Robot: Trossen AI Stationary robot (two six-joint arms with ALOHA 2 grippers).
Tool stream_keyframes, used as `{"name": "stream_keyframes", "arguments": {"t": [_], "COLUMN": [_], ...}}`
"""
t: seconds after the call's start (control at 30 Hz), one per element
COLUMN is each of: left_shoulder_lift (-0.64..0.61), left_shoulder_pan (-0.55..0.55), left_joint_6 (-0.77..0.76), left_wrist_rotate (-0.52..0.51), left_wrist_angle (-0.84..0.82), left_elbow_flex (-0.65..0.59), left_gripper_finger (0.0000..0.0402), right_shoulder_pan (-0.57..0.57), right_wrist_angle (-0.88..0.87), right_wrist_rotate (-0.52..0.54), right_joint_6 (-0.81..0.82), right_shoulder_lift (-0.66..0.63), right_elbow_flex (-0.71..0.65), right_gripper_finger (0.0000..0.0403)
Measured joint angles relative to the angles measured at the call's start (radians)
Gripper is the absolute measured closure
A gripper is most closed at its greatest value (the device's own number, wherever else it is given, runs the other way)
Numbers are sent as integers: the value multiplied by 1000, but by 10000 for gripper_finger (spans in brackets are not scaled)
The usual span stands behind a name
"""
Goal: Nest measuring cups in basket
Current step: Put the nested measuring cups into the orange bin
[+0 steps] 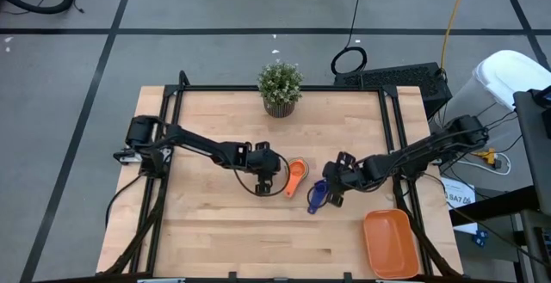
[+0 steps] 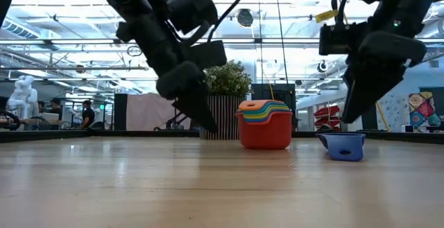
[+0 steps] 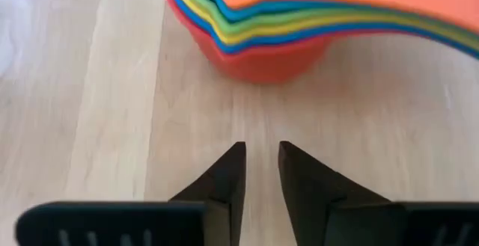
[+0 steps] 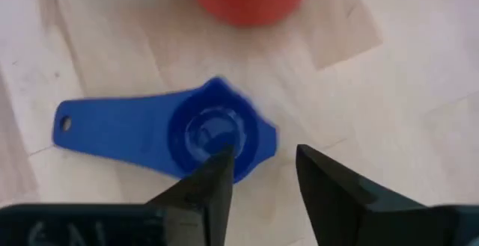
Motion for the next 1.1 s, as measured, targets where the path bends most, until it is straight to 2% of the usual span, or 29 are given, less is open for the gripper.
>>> {"name": "stream_keyframes", "arguments": {"t": [0.27, 0.5, 0.6, 0.73, 0.9, 1.1], "left_shoulder_lift": [-19, -19, -34, -77, -151, -255], "left_shoulder_pan": [2, 3, 3, 3, 3, -4], "left_joint_6": [14, 23, 27, 30, 25, 12], "left_wrist_rotate": [-18, -34, -35, -37, -54, -71], "left_wrist_angle": [-15, -16, -22, -33, -49, -118], "left_elbow_flex": [0, 0, 0, 0, 0, 1], "left_gripper_finger": [314, 314, 314, 314, 314, 314], "right_shoulder_pan": [-4, -17, -25, -29, -32, -30], "right_wrist_angle": [63, 317, 347, 350, 345, 346], "right_wrist_rotate": [-38, -61, -61, -57, -41, 7], "right_joint_6": [116, 168, 184, 157, 80, 43], "right_shoulder_lift": [8, 8, 8, 7, 6, 7], "right_elbow_flex": [-58, -168, -201, -218, -218, -218], "right_gripper_finger": [259, 265, 274, 303, 388, 399]}}
